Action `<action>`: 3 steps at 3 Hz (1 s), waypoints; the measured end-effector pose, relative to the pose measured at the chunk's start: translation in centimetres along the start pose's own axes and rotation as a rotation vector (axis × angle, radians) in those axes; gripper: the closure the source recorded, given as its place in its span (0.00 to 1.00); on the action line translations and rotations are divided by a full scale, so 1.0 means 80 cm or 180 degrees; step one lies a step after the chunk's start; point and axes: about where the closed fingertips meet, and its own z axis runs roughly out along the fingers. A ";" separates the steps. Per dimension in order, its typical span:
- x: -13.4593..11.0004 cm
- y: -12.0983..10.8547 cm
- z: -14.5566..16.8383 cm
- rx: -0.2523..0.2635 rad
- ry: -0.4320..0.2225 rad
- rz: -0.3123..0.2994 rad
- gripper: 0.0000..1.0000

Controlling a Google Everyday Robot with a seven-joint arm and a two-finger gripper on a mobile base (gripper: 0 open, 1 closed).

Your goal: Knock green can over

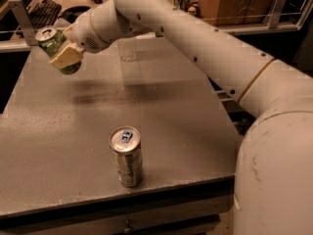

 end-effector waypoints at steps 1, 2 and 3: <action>0.021 -0.001 -0.068 -0.0159 0.0639 -0.0144 1.00; 0.058 0.027 -0.100 -0.0465 0.1120 -0.0132 1.00; 0.104 0.075 -0.130 -0.0873 0.1646 -0.0091 1.00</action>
Offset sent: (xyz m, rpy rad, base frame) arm -0.0655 -0.1611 -0.0365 -0.6628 0.1557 0.1551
